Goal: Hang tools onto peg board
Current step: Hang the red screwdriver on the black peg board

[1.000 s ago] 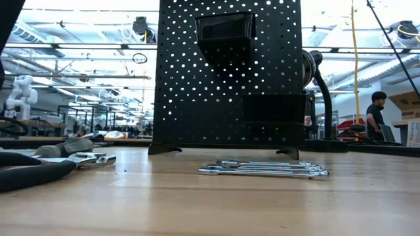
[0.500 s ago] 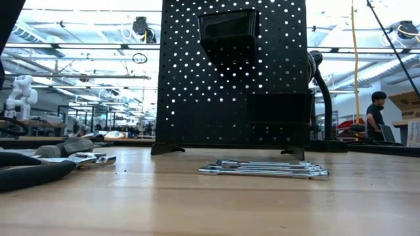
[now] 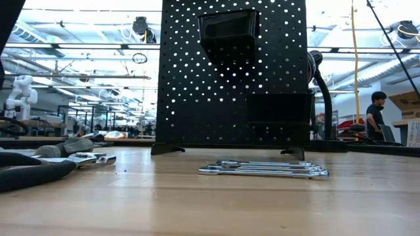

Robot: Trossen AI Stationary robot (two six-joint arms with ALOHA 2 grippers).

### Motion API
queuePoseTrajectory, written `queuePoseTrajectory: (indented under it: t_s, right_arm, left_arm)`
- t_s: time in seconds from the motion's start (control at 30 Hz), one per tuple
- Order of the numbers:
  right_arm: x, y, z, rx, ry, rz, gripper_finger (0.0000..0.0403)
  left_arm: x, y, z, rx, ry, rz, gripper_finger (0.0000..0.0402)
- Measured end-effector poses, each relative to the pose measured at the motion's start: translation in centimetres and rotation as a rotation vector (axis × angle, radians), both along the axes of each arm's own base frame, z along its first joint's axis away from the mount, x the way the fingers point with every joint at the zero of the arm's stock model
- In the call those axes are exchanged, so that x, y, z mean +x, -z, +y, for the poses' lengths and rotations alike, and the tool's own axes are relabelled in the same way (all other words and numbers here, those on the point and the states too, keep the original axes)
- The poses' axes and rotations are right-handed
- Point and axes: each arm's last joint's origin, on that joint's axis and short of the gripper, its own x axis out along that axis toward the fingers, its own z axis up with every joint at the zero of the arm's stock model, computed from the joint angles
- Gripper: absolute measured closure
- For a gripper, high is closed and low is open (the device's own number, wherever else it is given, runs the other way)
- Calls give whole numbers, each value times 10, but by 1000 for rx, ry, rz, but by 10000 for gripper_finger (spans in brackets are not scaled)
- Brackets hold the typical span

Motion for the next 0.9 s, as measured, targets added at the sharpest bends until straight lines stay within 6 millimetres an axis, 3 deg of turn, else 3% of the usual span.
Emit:
queuePoseTrajectory:
  t_s: [0.43, 0.73, 0.9]
  right_arm:
    - [0, -5, 0, 165, -29, -103, 236]
    - [1, -3, 1, 179, -41, -83, 151]
    - [2, -2, 2, 165, -95, -71, 126]
  left_arm:
    - [-3, -4, 1, -14, -8, -18, 295]
    - [-3, -4, 1, -36, -11, -16, 295]
    - [-3, -3, 1, -58, 1, -21, 295]
